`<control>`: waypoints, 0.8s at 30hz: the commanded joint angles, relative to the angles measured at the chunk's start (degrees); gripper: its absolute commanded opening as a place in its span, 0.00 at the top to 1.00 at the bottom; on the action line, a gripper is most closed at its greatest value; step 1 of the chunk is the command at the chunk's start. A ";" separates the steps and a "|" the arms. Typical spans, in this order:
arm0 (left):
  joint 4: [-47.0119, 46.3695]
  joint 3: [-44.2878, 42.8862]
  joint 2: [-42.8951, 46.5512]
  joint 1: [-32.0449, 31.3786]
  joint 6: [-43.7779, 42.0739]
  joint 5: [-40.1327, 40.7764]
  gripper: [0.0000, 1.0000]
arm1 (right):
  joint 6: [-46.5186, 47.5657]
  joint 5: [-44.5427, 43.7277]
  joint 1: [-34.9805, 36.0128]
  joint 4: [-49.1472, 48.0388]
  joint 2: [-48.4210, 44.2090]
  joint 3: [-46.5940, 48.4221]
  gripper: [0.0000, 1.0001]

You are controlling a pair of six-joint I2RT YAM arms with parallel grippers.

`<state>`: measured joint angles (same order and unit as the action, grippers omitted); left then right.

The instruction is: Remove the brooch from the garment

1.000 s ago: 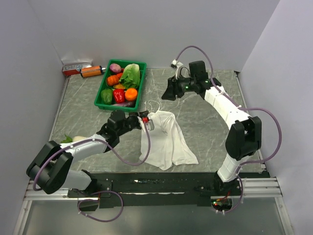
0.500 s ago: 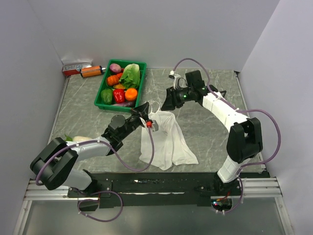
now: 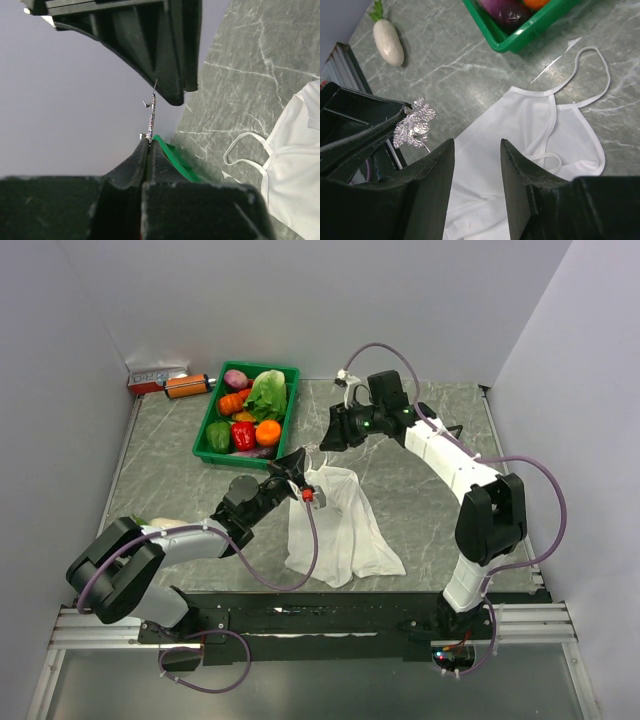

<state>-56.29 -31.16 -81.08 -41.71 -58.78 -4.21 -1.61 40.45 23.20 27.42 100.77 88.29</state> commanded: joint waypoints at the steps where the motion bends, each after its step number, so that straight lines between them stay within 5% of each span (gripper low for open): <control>1: -1.89 -1.19 -0.13 -0.30 0.42 -0.36 0.99 | 1.08 -4.32 1.49 -0.26 -0.84 3.90 0.51; 24: 2.33 -2.50 -1.19 -0.30 1.83 -7.13 0.99 | 4.77 -15.84 4.84 2.02 -3.92 7.16 0.46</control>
<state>-53.41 -31.24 -81.52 -41.71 -57.69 -8.19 3.07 25.45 27.53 30.22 100.42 91.77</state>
